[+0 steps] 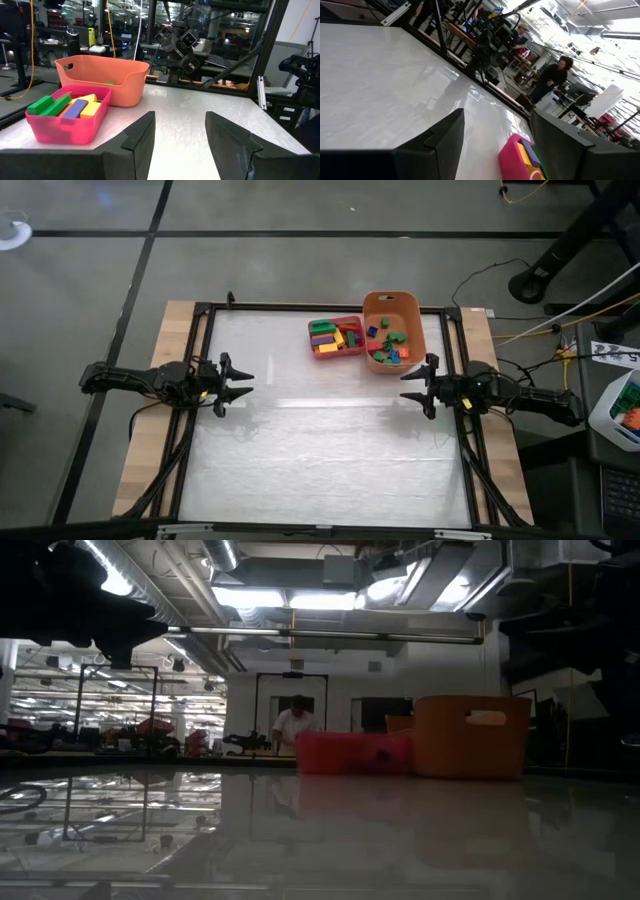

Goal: Sort blocks by size
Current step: Return to Home Position

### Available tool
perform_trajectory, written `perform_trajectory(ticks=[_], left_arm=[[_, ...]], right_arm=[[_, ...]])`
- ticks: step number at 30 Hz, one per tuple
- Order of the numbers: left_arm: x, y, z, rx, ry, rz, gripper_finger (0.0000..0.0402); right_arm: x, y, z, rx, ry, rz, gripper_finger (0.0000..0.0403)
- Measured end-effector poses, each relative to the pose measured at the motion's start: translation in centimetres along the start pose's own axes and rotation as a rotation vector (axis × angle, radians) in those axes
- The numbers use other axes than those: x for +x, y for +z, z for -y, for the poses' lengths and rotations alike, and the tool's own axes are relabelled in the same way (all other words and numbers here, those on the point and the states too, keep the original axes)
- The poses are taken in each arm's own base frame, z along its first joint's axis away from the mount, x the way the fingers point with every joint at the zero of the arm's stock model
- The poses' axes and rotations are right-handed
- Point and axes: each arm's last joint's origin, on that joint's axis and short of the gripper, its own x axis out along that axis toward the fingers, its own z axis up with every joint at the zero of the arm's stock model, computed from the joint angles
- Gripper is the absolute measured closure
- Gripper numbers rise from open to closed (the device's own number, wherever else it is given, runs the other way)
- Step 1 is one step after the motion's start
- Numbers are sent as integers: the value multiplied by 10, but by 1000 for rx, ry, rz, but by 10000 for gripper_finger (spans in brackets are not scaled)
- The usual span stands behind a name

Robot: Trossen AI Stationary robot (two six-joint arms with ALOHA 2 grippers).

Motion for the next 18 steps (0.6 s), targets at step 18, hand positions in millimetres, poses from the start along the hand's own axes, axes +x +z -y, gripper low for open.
perform_trajectory(ticks=[18], left_arm=[[0,0,0,0,0,0,240]], right_arm=[[0,0,0,0,-5,-3,178]])
